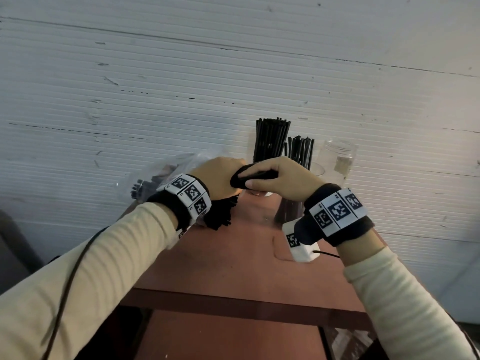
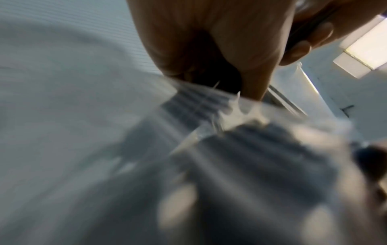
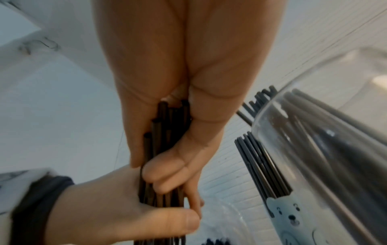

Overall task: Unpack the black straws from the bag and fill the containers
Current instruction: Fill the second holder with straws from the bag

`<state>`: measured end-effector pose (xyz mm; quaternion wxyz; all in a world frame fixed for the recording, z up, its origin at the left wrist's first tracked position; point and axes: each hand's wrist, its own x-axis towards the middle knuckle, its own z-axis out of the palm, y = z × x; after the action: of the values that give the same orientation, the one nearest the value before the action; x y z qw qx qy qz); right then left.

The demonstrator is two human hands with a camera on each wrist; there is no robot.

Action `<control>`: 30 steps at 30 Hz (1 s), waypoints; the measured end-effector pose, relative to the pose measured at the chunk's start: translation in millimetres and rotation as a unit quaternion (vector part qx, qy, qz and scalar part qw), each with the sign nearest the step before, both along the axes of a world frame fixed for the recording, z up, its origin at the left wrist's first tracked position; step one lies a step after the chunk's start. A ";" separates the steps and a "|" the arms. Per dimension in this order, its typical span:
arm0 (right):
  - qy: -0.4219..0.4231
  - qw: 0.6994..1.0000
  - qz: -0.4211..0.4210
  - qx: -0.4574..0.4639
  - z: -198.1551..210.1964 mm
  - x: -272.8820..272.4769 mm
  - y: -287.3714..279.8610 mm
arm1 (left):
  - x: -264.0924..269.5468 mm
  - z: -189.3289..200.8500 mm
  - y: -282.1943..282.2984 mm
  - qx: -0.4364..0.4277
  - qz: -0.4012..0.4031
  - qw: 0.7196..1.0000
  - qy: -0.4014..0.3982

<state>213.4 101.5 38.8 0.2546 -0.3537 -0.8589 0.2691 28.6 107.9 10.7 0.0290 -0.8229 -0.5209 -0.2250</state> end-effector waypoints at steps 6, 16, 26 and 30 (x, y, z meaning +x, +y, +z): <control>0.044 0.993 -0.042 0.104 29.6 19.4 -34.0 | 18.0 12.8 -14.7 -0.019 -0.088 0.979 -0.184; 0.236 0.931 -0.066 0.270 54.5 6.9 -55.7 | 67.7 21.8 -35.5 -0.164 -0.187 0.878 -0.409; 0.064 0.954 -0.101 0.274 14.8 13.0 -27.5 | 70.4 -15.4 -31.6 -0.303 -0.167 0.838 -0.421; 0.050 0.958 -0.116 0.257 18.7 12.7 -26.0 | 71.0 -9.3 -31.0 -0.321 -0.151 0.844 -0.402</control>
<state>226.1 75.6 57.5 0.4093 -0.3598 -0.8381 0.0254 99.5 77.0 1.4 -0.4828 -0.6920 -0.3996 -0.3584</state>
